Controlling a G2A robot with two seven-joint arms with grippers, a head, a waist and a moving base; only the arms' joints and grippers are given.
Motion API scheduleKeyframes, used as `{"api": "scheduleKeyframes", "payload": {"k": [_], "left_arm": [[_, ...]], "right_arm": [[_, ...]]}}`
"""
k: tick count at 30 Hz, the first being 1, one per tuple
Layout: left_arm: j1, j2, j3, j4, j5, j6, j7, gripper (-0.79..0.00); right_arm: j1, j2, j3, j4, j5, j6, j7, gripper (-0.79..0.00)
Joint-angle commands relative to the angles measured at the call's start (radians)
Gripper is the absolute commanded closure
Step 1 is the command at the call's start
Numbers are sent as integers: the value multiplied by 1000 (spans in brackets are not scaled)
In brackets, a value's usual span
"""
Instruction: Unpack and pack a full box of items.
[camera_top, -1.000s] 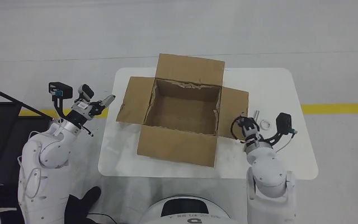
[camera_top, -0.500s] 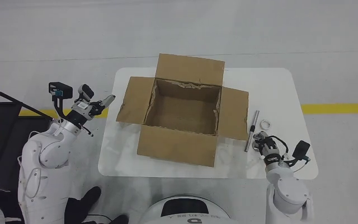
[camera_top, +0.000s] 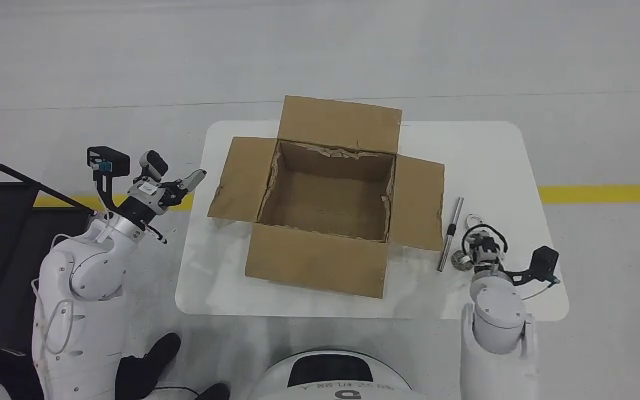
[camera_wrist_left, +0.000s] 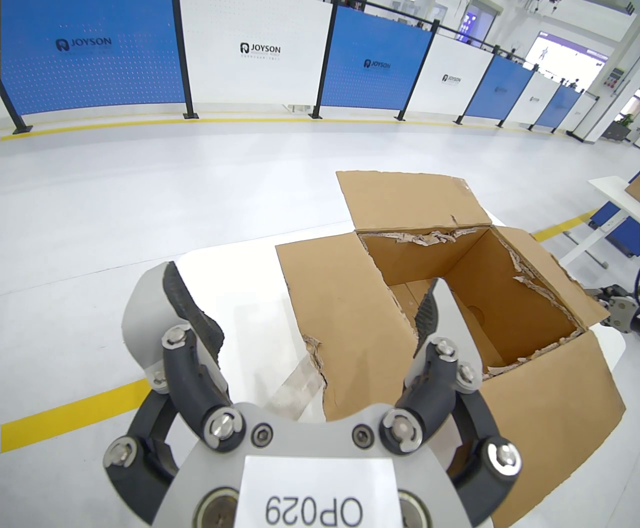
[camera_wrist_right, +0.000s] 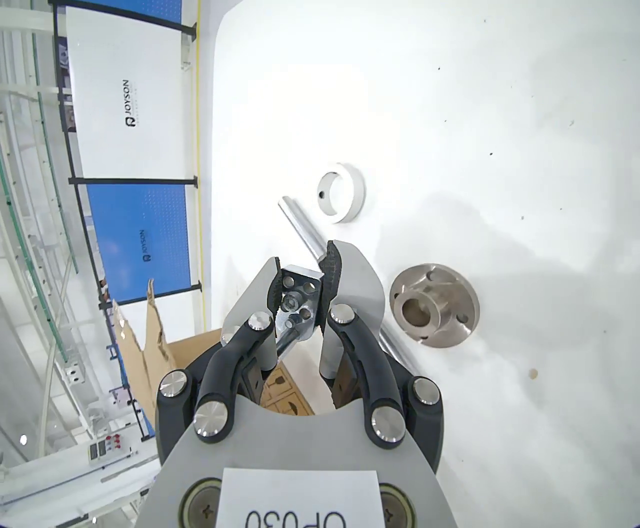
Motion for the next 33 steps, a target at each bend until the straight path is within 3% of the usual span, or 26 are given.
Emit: {"api": "scheduleKeyframes", "payload": {"k": [1,12,13,23,27,29,33], "left_arm": [[0,0,0,0,0,0,0,-785],[0,0,0,0,0,0,0,-785],[0,0,0,0,0,0,0,-785],[0,0,0,0,0,0,0,-785],[0,0,0,0,0,0,0,-785],[0,0,0,0,0,0,0,-785],[0,0,0,0,0,0,0,-785]], "right_arm": [[23,3,10,27,-3,25,-4,0],[116,20,22,126,-95,158,-29,0],[127,21,18,136,-107,171,-40,-58],[144,28,-6,156,-161,218,-47,-292],[132,35,-5,151,-177,208,-1,-437],[133,39,13,129,-172,198,17,-406],[61,36,51,26,-81,120,6,-431]]}}
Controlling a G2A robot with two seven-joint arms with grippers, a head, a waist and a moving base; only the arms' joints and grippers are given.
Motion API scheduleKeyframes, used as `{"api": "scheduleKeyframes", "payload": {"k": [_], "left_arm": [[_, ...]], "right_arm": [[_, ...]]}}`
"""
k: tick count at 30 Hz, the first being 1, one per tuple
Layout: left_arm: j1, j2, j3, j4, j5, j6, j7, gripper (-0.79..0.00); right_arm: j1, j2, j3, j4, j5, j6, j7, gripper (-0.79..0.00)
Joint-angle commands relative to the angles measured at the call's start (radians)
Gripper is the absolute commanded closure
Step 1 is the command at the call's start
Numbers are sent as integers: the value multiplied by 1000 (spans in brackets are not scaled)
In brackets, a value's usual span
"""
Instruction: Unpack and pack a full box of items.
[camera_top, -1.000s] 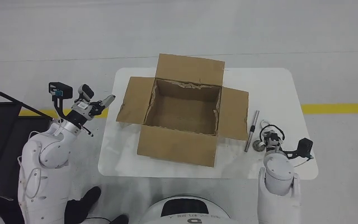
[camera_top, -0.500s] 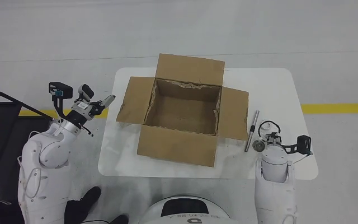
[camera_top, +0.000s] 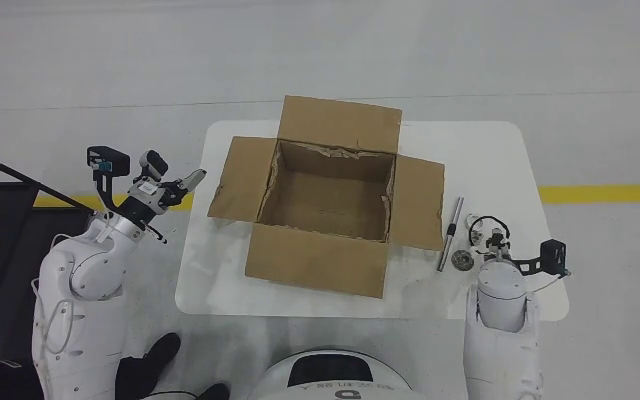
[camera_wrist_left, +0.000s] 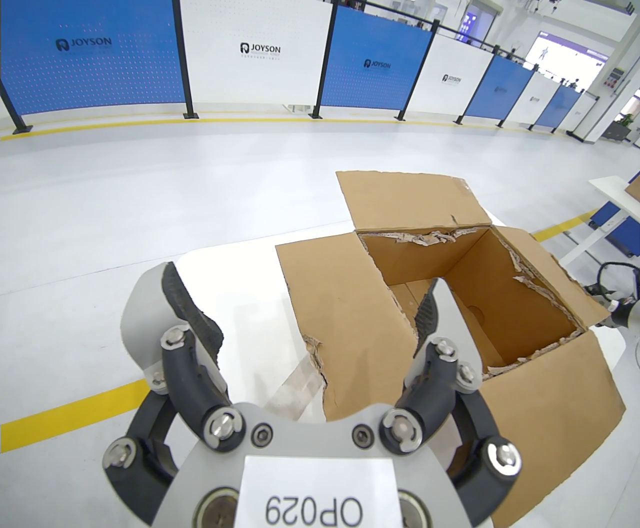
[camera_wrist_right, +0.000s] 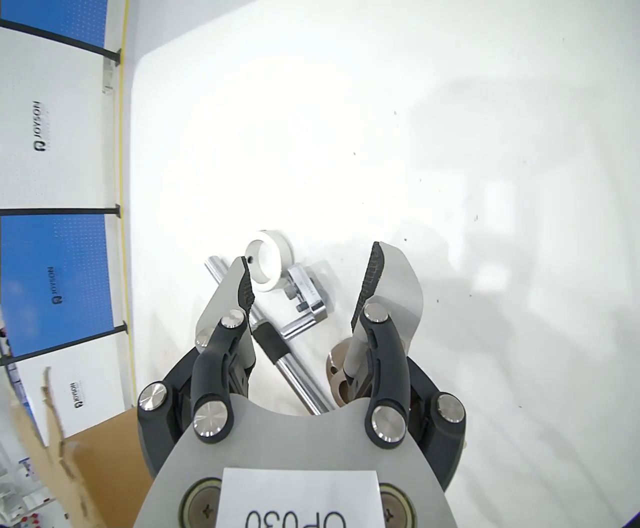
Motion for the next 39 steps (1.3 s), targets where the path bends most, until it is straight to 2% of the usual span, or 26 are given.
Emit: {"api": "scheduleKeyframes", "payload": {"k": [1,3,5,6,7,39], "left_arm": [[0,0,0,0,0,0,0,-785],[0,0,0,0,0,0,0,-785],[0,0,0,0,0,0,0,-785],[0,0,0,0,0,0,0,-785],[0,0,0,0,0,0,0,-785],[0,0,0,0,0,0,0,-785]], "right_arm": [[-49,-4,14,-60,62,-56,-12,-440],[-100,-8,20,-114,117,-109,-21,-419],[-151,-10,14,-166,142,-163,-12,-493],[-178,-9,1,-188,133,-183,16,-776],[-186,-9,-2,-195,128,-187,25,-785],[-186,-9,-2,-195,128,-187,25,-785]]}}
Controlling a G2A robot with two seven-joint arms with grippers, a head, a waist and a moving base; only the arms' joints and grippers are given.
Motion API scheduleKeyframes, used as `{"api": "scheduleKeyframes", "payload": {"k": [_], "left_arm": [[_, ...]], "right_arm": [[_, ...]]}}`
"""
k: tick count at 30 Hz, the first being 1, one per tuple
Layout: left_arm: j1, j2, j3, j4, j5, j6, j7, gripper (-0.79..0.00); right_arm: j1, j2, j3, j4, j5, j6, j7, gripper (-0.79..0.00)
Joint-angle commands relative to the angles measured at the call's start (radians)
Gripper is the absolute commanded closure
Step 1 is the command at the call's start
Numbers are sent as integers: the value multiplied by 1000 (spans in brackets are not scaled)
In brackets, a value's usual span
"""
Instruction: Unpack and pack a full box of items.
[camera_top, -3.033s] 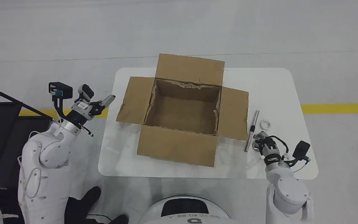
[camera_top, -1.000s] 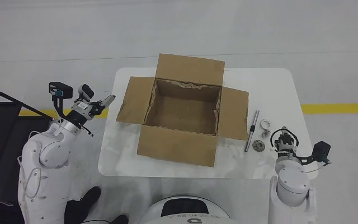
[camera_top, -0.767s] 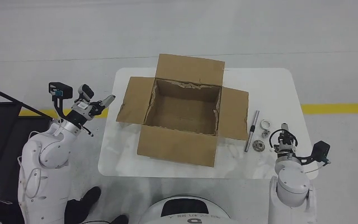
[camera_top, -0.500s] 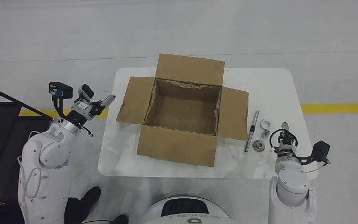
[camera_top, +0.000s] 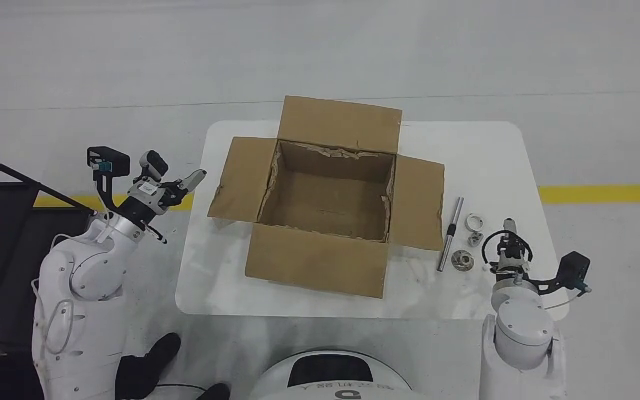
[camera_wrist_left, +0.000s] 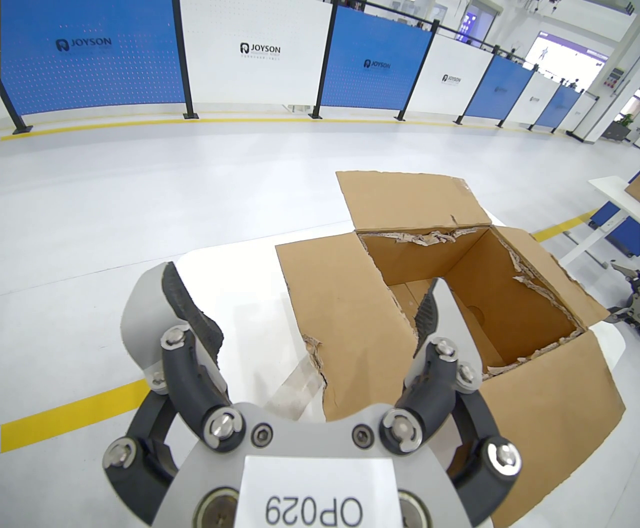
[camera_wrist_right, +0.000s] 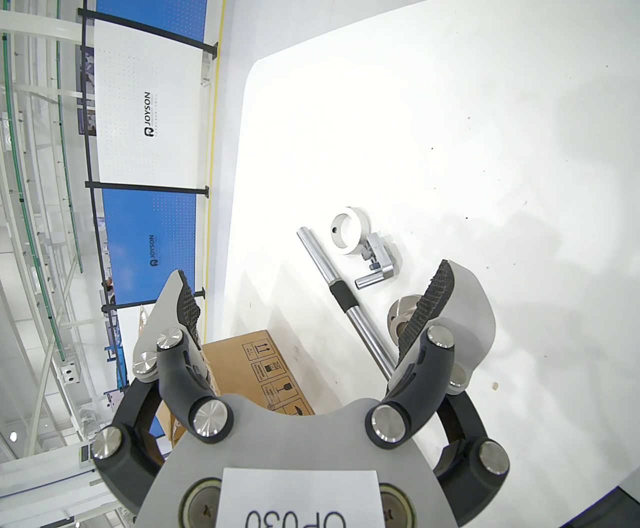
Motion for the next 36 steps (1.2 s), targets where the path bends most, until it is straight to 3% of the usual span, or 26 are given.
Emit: {"api": "scheduleKeyframes", "payload": {"k": [1,6,11,15,17,36], "left_arm": [[0,0,0,0,0,0,0,-785],[0,0,0,0,0,0,0,-785],[4,2,-4,-3,-1,13,7,-785],[-19,8,-19,23,-40,36,-23,-785],[-33,12,-25,1,-124,53,-92,-785],[-33,13,-28,-6,-133,52,-105,-785]], "right_arm": [[0,0,0,0,0,0,0,-785],[0,1,-2,0,12,-17,16,-785],[-78,7,-27,-68,-12,-156,57,-785],[-125,3,-59,-116,-41,-200,-28,-785],[-154,2,-64,-137,-44,-233,-63,-785],[-161,1,-63,-141,-44,-237,-80,-785]]}}
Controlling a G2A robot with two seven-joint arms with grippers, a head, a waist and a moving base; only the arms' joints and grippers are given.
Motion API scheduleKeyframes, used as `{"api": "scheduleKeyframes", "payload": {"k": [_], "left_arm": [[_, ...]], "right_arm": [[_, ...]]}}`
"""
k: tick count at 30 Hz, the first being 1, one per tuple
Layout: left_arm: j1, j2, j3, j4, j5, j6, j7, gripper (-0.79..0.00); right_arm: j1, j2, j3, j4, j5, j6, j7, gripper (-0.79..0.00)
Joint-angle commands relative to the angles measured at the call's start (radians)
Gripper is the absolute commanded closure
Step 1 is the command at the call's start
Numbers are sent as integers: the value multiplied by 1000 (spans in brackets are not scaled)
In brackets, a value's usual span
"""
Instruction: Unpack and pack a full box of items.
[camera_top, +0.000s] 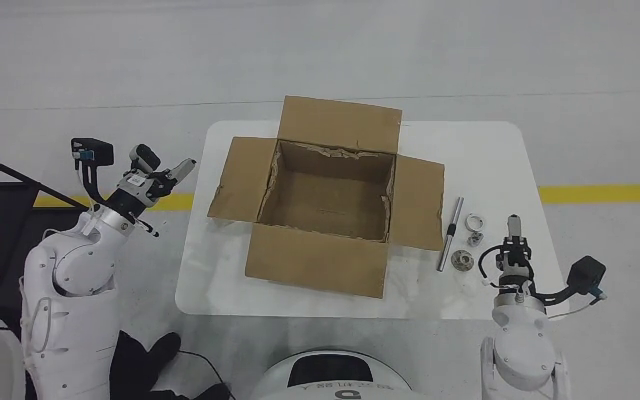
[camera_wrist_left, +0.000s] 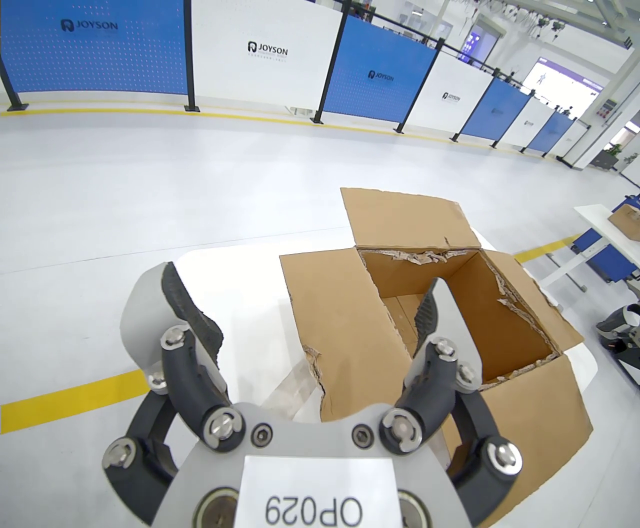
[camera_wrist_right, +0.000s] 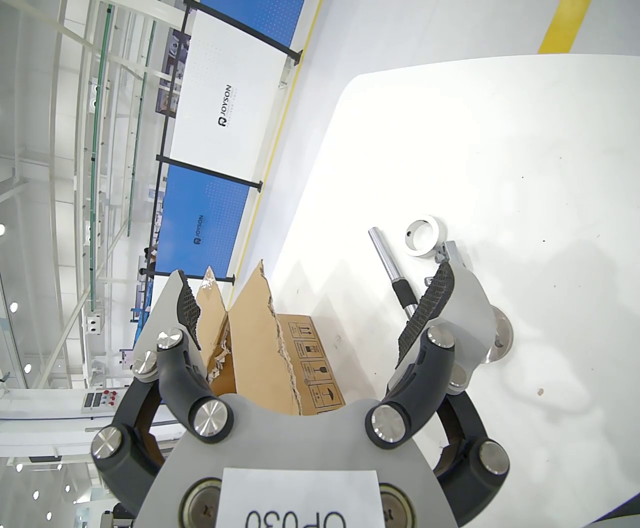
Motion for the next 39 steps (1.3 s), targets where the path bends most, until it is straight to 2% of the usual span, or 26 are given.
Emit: {"api": "scheduleKeyframes", "payload": {"k": [1,7,13,16,20,30,32,35,39], "left_arm": [[0,0,0,0,0,0,-1,-785],[0,0,0,0,0,0,-1,-785],[0,0,0,0,0,0,-1,-785],[0,0,0,0,0,0,-1,-785],[0,0,0,0,0,0,-1,-785],[0,0,0,0,0,0,-1,-785],[0,0,0,0,0,0,-1,-785],[0,0,0,0,0,0,-1,-785],[0,0,0,0,0,0,-1,-785]], "right_arm": [[0,0,0,0,0,0,0,-785],[1,1,-2,4,-10,-1,2,-785],[65,23,-51,100,-410,64,53,-785],[69,29,-82,130,-575,75,18,-785],[64,30,-123,156,-710,125,-30,-785],[70,29,-129,159,-701,147,-27,-785],[90,33,-145,220,-773,141,-19,-785],[143,44,-146,322,-865,104,87,-785],[155,54,-126,362,-941,76,112,-785]]}}
